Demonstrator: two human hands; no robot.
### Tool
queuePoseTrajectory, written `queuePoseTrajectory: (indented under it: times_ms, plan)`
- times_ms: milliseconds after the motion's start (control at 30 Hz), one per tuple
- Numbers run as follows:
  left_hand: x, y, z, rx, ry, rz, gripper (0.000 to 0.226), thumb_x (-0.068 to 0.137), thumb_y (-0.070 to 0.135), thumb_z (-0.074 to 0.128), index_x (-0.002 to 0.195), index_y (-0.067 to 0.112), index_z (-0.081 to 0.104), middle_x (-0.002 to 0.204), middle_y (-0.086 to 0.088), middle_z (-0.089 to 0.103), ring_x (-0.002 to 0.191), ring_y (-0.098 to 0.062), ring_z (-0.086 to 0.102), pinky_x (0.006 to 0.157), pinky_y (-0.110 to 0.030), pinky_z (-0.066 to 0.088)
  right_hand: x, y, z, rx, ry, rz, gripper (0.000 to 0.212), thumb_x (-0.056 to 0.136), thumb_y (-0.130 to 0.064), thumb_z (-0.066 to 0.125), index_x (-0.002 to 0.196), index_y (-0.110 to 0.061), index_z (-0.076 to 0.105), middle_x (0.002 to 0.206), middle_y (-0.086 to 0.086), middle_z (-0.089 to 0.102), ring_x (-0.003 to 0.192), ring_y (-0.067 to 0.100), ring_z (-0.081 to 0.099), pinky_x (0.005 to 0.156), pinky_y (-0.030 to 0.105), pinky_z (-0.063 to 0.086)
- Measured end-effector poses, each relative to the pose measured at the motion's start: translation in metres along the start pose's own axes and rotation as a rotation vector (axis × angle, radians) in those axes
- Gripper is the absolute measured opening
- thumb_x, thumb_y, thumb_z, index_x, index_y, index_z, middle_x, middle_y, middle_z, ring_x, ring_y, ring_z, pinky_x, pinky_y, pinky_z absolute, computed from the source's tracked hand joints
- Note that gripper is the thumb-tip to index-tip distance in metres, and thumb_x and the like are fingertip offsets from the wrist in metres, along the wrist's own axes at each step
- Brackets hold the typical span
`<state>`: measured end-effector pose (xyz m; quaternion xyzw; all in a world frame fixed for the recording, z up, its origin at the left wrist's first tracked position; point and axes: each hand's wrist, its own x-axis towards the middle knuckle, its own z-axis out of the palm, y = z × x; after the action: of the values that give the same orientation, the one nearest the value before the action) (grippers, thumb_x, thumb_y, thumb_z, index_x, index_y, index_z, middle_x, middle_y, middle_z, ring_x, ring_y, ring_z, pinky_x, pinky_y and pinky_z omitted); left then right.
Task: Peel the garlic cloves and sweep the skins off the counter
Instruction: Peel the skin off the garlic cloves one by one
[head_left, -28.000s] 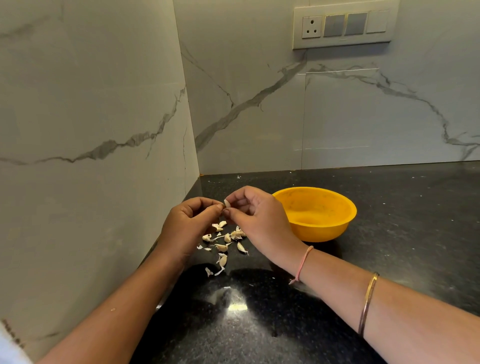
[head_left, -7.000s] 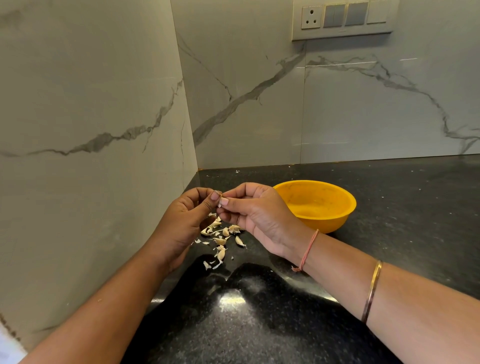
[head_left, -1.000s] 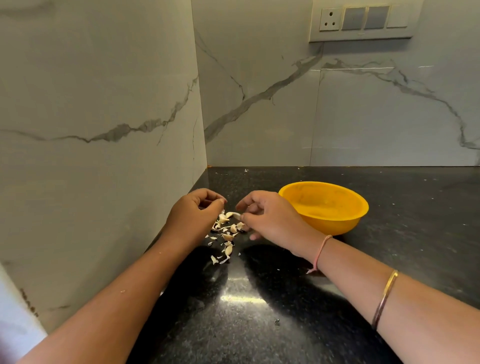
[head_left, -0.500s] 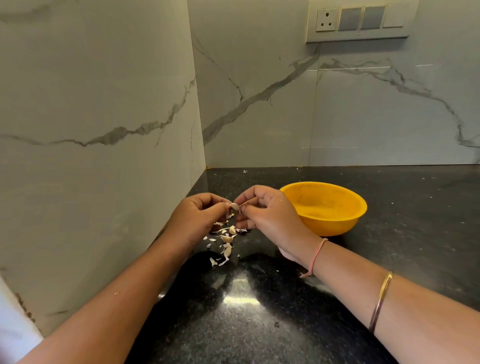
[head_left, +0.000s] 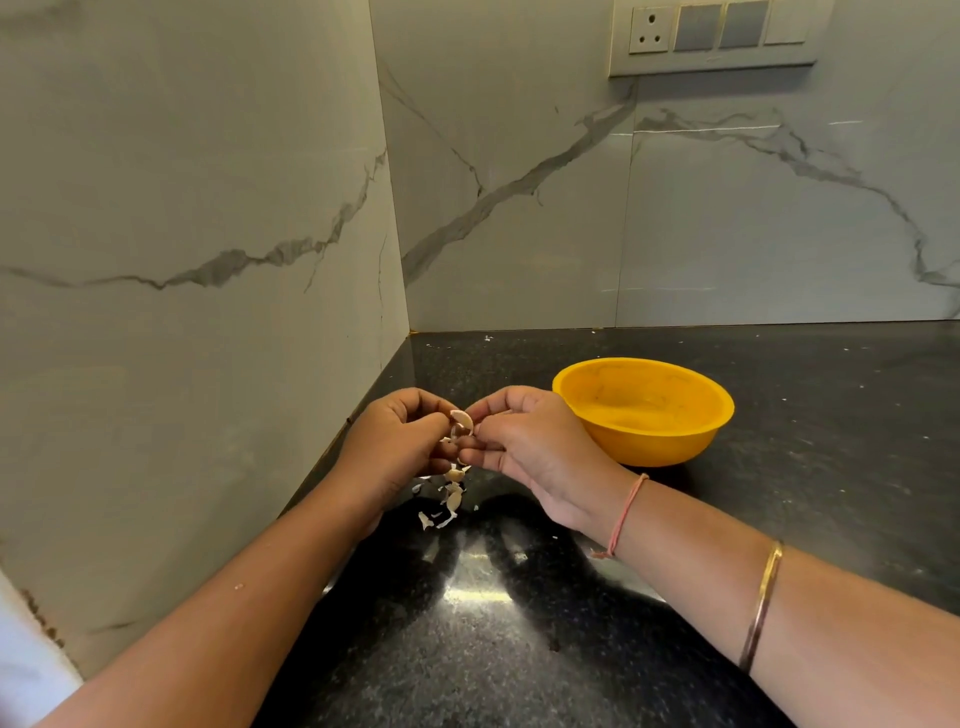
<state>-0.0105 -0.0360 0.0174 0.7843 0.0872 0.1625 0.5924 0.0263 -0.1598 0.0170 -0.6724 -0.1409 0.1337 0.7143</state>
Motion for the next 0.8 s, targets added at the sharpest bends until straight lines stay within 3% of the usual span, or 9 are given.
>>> queuePoseTrajectory:
  times_ms: [133,233,400,500,600,800]
  plan:
    - [-0.0004,0.0028,0.0001,-0.074,-0.015,-0.003,0.019,0.090,0.000,0.047,0.089,0.009,0.064,0.077,-0.006,0.067,0.057,-0.010,0.062,0.054,-0.019,0.053,0.0014,-0.0016,-0.0010,0.086,0.028,0.047,0.022,0.087,0.014,0.046,0.083,-0.002,0.061,0.085,0.018,0.063,0.066,0.018,0.062,0.067,0.026,0.057]
    - [-0.0018,0.0048,-0.0004,-0.165,-0.047,0.019,0.010,0.091,0.012,0.055,0.090,0.008,0.065,0.080,-0.007,0.068,0.059,-0.010,0.063,0.056,-0.020,0.053,0.0026,-0.0015,-0.0026,0.100,0.046,0.057,0.022,0.087,0.014,0.045,0.081,-0.003,0.059,0.082,0.016,0.062,0.066,0.018,0.061,0.065,0.024,0.056]
    - [-0.0029,0.0026,-0.0010,-0.051,-0.034,0.090,0.007,0.084,0.017,0.064,0.089,0.012,0.065,0.077,-0.002,0.069,0.062,-0.006,0.064,0.060,-0.019,0.055,0.0018,-0.0009,-0.0021,0.014,0.002,0.034,0.017,0.089,0.006,0.048,0.087,-0.005,0.061,0.085,0.015,0.064,0.073,0.019,0.064,0.073,0.030,0.058]
    - [-0.0022,0.0027,-0.0018,-0.078,-0.014,0.091,0.008,0.083,0.015,0.065,0.089,0.009,0.066,0.076,-0.004,0.069,0.062,-0.007,0.065,0.061,-0.019,0.055,-0.0001,0.0012,-0.0030,-0.120,-0.041,-0.099,0.010,0.089,-0.002,0.058,0.097,-0.006,0.062,0.087,0.011,0.068,0.077,0.019,0.068,0.075,0.033,0.059]
    - [-0.0017,0.0031,-0.0026,-0.117,-0.023,0.080,0.009,0.083,0.015,0.065,0.089,0.009,0.067,0.074,-0.002,0.070,0.063,-0.007,0.065,0.060,-0.018,0.055,-0.0001,0.0021,-0.0042,-0.327,0.002,-0.282,0.009,0.086,-0.008,0.065,0.092,-0.012,0.061,0.077,0.004,0.069,0.069,0.018,0.069,0.074,0.040,0.059]
    - [-0.0020,0.0056,-0.0035,-0.235,-0.001,0.075,0.012,0.087,0.003,0.060,0.091,0.013,0.065,0.082,-0.004,0.069,0.068,-0.009,0.065,0.065,-0.020,0.056,0.0054,0.0009,-0.0089,-0.284,0.037,-0.361,0.008,0.083,-0.003,0.067,0.083,-0.009,0.063,0.073,0.006,0.066,0.068,0.018,0.067,0.069,0.038,0.059]
